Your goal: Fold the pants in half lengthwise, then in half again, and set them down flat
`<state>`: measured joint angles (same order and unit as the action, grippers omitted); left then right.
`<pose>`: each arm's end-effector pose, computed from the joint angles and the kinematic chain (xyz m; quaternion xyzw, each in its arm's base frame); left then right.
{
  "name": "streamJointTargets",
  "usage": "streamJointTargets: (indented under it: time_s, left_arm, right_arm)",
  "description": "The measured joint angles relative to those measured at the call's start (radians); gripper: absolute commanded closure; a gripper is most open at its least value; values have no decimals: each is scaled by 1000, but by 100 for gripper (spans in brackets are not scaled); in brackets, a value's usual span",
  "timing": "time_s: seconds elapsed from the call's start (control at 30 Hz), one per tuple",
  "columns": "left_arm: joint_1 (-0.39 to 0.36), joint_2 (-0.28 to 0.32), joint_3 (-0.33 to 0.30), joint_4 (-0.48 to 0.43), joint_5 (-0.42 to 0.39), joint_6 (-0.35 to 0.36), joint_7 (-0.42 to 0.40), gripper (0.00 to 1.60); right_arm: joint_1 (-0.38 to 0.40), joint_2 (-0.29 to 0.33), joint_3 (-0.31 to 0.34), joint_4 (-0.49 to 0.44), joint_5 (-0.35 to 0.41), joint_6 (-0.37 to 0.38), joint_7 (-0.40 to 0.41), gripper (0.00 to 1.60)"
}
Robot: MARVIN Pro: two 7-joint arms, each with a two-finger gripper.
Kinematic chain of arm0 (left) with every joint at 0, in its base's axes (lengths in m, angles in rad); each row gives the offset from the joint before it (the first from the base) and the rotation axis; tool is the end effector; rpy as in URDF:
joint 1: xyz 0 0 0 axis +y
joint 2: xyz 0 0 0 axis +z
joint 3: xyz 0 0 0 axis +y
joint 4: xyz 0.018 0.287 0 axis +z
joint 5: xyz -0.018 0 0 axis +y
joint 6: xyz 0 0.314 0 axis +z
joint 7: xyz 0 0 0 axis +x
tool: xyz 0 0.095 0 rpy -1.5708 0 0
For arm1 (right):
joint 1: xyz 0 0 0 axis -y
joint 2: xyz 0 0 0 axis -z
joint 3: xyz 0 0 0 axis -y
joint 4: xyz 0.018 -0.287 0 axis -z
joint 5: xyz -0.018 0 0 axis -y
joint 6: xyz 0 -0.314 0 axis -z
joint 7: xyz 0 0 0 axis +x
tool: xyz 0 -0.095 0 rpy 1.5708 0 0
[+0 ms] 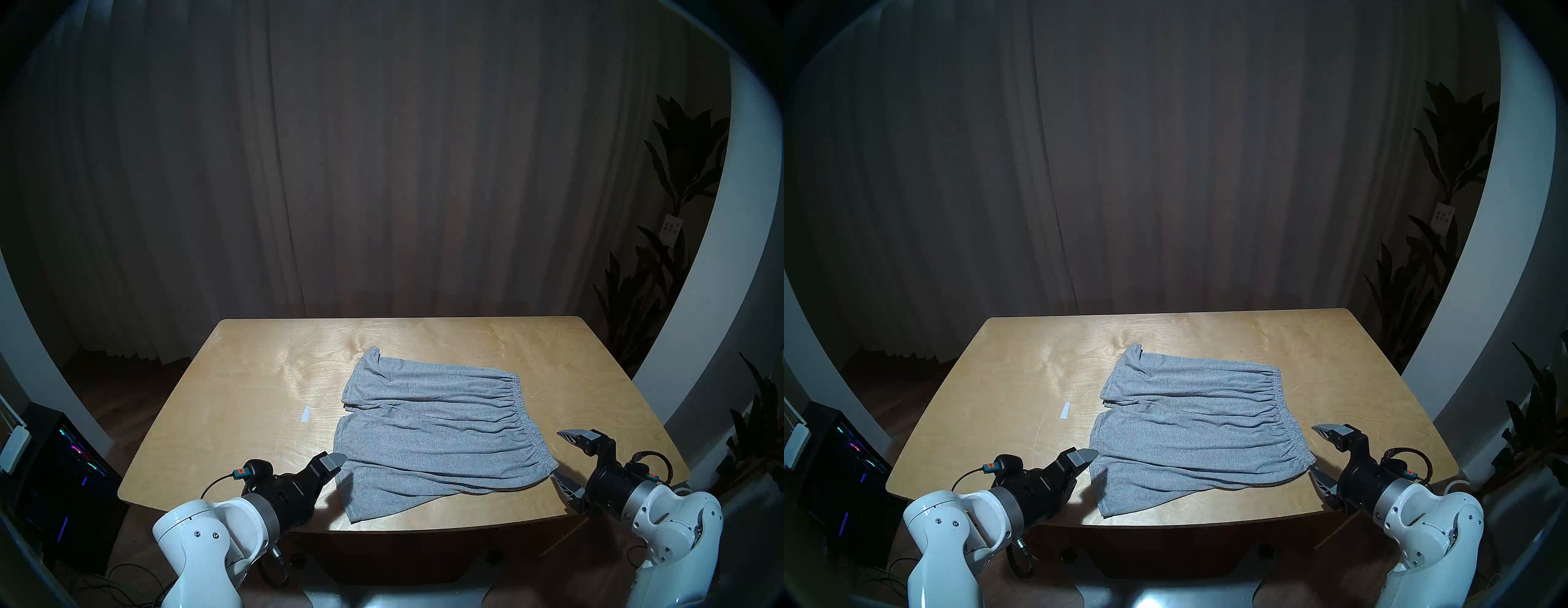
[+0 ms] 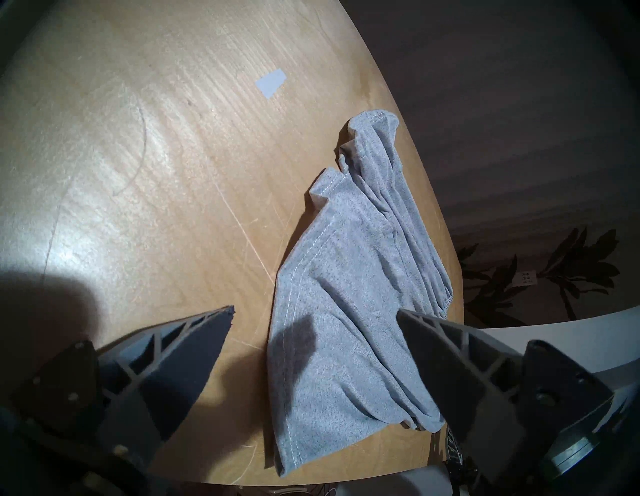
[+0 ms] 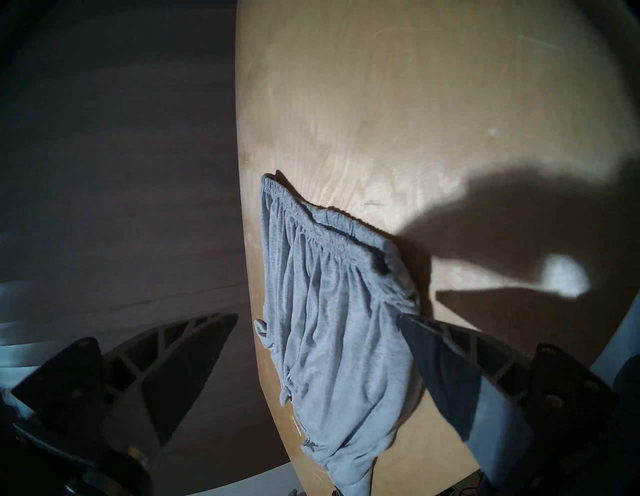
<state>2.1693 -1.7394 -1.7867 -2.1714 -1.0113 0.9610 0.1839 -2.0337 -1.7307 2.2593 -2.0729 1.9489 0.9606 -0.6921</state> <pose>0.2226 -0.0005 -0.3234 0.8410 0.2912 0.2895 0.3523 0.2068 -0.1375 -0.3108 -0.6782 0.5282 -0.2759 0.4300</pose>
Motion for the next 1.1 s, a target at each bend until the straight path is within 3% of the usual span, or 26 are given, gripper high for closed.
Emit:
streamJointTargets:
  time_s: [0.37, 0.6, 1.1]
  left_arm:
    - [13, 3, 4, -20, 6, 0, 39, 0]
    - [12, 7, 9, -18, 7, 0, 60, 0]
    - [-6, 38, 28, -7, 2, -1, 83, 0]
  right_arm:
    - [-17, 26, 24, -3, 130, -16, -131, 0]
    - [-7, 42, -13, 5, 224, -56, -224, 0]
    - [21, 100, -94, 49, 449, -219, -390, 0]
